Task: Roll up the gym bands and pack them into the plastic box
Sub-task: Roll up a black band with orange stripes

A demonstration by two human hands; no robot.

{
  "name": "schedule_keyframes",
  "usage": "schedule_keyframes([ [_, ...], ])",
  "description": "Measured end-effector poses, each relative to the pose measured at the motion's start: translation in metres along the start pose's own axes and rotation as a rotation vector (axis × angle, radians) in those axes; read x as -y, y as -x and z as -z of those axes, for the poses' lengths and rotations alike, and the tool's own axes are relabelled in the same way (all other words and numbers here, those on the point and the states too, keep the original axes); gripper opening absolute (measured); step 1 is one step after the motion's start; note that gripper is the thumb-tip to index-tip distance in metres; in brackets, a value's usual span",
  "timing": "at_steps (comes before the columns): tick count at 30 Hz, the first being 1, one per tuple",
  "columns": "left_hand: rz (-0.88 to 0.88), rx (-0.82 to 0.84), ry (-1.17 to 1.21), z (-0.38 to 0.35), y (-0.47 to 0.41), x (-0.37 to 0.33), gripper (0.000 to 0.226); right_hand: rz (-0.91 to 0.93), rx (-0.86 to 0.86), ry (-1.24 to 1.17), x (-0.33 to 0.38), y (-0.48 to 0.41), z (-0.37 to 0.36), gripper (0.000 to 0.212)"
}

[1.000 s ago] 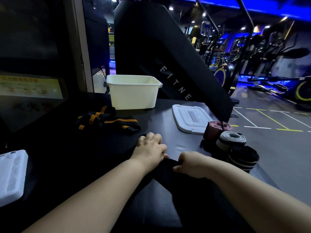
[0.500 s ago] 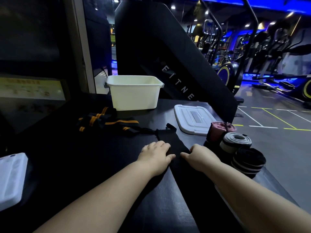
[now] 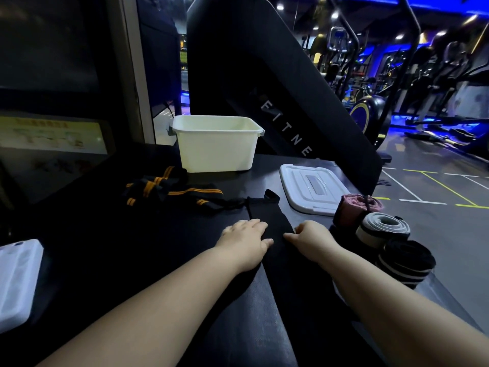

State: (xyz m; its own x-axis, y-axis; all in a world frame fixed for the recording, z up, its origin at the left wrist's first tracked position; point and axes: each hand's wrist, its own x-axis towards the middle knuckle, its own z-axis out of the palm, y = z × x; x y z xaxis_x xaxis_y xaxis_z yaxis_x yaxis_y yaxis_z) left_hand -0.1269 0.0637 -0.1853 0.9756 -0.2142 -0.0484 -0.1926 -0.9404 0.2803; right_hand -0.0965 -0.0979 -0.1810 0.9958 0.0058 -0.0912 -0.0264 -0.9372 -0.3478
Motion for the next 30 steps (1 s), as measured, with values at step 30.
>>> schedule_keyframes([
  [30, 0.028, 0.052, -0.033, -0.009, -0.051, 0.039, 0.058, 0.280, -0.080, 0.130, 0.026, -0.080, -0.033, 0.050],
])
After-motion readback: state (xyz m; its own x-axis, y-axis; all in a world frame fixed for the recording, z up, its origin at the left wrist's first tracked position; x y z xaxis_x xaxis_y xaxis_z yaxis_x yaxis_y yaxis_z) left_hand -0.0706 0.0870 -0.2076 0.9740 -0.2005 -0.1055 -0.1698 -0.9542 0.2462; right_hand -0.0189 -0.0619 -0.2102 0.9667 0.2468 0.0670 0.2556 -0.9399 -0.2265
